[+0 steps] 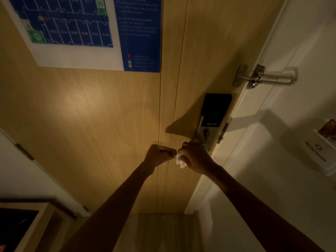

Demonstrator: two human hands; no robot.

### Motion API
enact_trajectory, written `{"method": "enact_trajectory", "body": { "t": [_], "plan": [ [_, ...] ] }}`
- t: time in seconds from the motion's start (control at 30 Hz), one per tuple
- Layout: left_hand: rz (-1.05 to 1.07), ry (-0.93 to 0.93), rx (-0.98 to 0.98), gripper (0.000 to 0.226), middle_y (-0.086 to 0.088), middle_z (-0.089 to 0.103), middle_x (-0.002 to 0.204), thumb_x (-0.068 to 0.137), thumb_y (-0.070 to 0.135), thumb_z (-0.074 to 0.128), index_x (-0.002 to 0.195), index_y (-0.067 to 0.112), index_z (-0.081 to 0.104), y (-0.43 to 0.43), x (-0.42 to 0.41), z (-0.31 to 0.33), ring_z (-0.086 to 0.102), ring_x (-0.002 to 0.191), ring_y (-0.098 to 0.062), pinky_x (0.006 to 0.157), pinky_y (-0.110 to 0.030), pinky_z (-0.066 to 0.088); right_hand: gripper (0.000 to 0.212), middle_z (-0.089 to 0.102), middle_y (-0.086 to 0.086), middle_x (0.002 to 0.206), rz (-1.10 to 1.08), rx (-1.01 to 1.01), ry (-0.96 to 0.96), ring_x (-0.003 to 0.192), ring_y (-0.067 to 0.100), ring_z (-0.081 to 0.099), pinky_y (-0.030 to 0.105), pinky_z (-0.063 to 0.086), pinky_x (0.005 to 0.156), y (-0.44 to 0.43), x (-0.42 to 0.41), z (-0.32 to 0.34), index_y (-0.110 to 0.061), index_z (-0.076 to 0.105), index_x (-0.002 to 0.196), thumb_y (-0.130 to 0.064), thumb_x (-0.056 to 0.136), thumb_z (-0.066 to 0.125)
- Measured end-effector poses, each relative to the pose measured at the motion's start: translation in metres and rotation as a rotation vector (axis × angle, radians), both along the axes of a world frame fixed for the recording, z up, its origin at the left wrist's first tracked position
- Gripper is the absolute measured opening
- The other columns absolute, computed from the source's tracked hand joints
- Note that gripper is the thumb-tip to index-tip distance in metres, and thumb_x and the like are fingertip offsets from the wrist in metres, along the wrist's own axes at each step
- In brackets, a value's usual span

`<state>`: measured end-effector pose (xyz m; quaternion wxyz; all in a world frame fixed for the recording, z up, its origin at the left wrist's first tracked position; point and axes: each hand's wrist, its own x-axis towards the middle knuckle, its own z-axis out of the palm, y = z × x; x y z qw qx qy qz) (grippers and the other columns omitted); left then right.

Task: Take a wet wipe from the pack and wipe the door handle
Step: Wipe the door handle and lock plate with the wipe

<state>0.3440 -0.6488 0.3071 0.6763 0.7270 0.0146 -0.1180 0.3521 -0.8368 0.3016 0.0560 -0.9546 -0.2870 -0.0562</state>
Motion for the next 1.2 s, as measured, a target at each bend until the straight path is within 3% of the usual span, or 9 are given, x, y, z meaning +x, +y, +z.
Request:
{"method": "enact_trajectory", "body": {
  "t": [0.1,0.17,0.33,0.53,0.63,0.77,1.0,1.1,1.2],
  "plan": [
    [0.008,0.006,-0.004,0.015,0.007,0.074,0.063,0.078,-0.001,0.071,0.078,0.013,0.076,-0.001,-0.001,0.0,0.072,0.065,-0.009,0.062,-0.015,0.055,0.032,0.064,-0.001,0.111,-0.066,-0.095,0.14,0.105,0.021,0.059,0.042,0.045,0.091,0.004,0.012,0.014,-0.023,0.062,0.113,-0.045,0.093,0.051],
    [0.018,0.008,-0.018,0.018,0.005,0.075,0.066,0.078,0.0,0.07,0.076,0.016,0.077,-0.001,-0.002,-0.001,0.072,0.068,-0.013,0.063,-0.016,0.056,0.028,0.064,0.001,0.109,-0.075,-0.099,0.109,0.103,0.021,0.058,0.037,0.042,0.09,0.01,0.008,0.009,-0.019,0.063,0.11,-0.04,0.094,0.052],
    [0.055,0.012,-0.051,0.014,-0.006,0.076,0.078,0.077,0.0,0.071,0.082,0.012,0.077,-0.004,-0.003,-0.004,0.074,0.082,-0.025,0.073,-0.023,0.059,0.019,0.067,0.004,0.101,-0.121,0.02,-0.187,0.102,0.022,0.061,0.037,0.048,0.093,0.015,-0.014,-0.027,-0.014,0.063,0.102,-0.02,0.086,0.067],
    [0.003,-0.049,-0.008,0.019,-0.003,0.075,0.069,0.076,-0.002,0.071,0.076,0.016,0.077,0.0,-0.001,-0.002,0.07,0.071,-0.02,0.068,-0.022,0.057,0.029,0.062,0.005,0.11,-0.124,-0.009,-0.375,0.107,0.023,0.056,0.039,0.046,0.094,-0.014,-0.019,-0.037,-0.017,0.06,0.108,-0.026,0.082,0.07],
    [0.014,-0.034,0.002,0.016,-0.003,0.074,0.067,0.076,-0.003,0.071,0.079,0.011,0.077,-0.001,-0.003,0.0,0.07,0.069,-0.018,0.064,-0.019,0.056,0.041,0.057,0.008,0.126,-0.215,0.042,-0.319,0.114,0.023,0.053,0.03,0.049,0.087,-0.052,-0.023,-0.035,-0.019,0.058,0.121,-0.023,0.082,0.072],
    [0.03,-0.017,-0.001,0.017,-0.003,0.074,0.068,0.076,-0.001,0.072,0.076,0.015,0.077,-0.003,-0.005,0.0,0.071,0.073,-0.019,0.066,-0.021,0.056,0.051,0.061,0.009,0.115,-0.258,0.115,-0.286,0.098,0.02,0.06,0.028,0.06,0.071,-0.068,-0.026,-0.031,-0.018,0.063,0.122,-0.016,0.075,0.08],
    [0.052,-0.039,0.038,0.013,-0.013,0.075,0.08,0.076,0.006,0.075,0.079,0.018,0.077,-0.003,-0.005,-0.004,0.071,0.078,-0.023,0.076,-0.03,0.059,0.019,0.065,0.007,0.098,-0.525,0.593,-0.276,0.084,0.02,0.065,0.032,0.06,0.073,-0.071,-0.046,-0.023,-0.012,0.071,0.106,-0.019,0.089,0.066],
    [0.045,-0.077,0.07,0.011,-0.016,0.075,0.081,0.076,0.007,0.074,0.081,0.016,0.077,-0.003,-0.005,-0.004,0.07,0.077,-0.025,0.077,-0.034,0.058,0.021,0.066,0.011,0.096,-0.632,0.85,-0.252,0.08,0.02,0.066,0.036,0.06,0.073,-0.059,-0.049,-0.016,-0.007,0.07,0.104,-0.021,0.09,0.064],
    [0.054,-0.058,0.089,0.009,-0.012,0.075,0.08,0.076,0.009,0.075,0.082,0.015,0.077,-0.003,-0.006,-0.003,0.071,0.078,-0.023,0.074,-0.029,0.058,0.022,0.067,0.011,0.096,-0.674,0.924,-0.27,0.082,0.019,0.066,0.032,0.057,0.077,-0.044,-0.049,-0.011,-0.005,0.07,0.104,-0.02,0.089,0.066]
  ]
}}
